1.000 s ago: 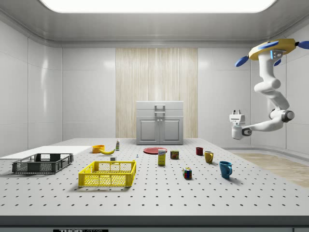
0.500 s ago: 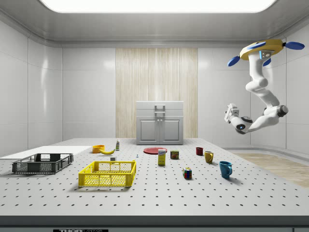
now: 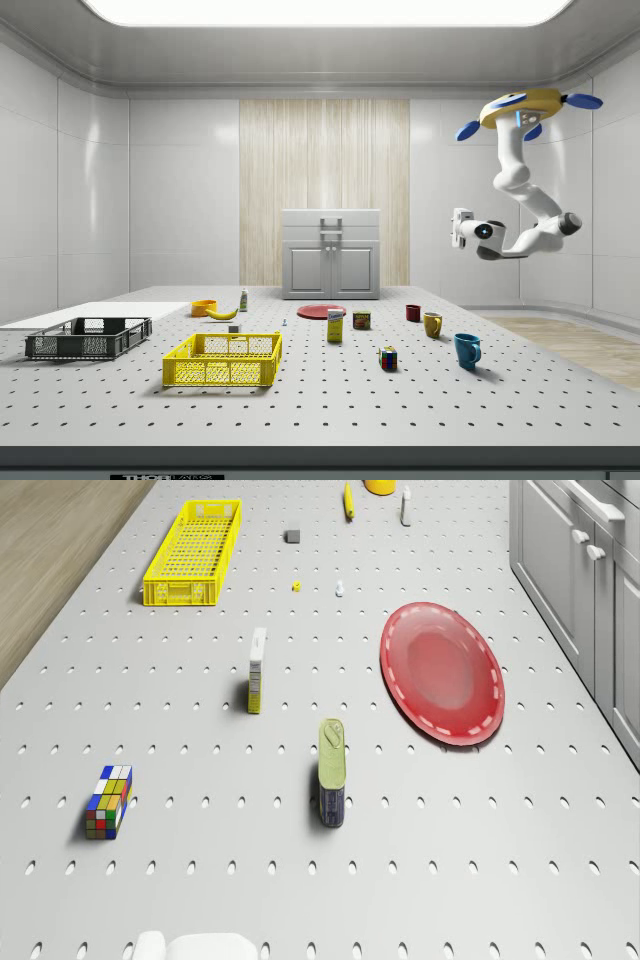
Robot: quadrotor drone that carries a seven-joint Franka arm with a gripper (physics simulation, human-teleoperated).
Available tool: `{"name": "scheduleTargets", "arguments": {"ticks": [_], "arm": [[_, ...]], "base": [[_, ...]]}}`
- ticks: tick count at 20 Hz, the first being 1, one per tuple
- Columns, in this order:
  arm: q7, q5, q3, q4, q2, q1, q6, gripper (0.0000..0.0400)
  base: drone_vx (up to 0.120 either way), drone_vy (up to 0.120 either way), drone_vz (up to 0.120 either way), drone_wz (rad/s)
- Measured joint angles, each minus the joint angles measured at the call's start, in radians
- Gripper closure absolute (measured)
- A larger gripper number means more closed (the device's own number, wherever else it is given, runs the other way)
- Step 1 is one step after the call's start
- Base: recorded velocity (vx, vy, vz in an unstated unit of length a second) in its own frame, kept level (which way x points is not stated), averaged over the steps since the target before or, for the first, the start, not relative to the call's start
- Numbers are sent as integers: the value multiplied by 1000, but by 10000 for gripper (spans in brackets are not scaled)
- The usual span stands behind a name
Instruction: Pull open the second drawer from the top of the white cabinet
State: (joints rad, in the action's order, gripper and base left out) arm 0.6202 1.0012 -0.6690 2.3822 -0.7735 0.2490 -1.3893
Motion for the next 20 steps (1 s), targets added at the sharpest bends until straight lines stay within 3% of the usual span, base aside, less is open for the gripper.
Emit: {"name": "scheduleTargets", "arguments": {"ticks": [20], "arm": [[36,-10,-99,44,-98,149,-102,100]], "base": [[120,-120,0,0]]}}
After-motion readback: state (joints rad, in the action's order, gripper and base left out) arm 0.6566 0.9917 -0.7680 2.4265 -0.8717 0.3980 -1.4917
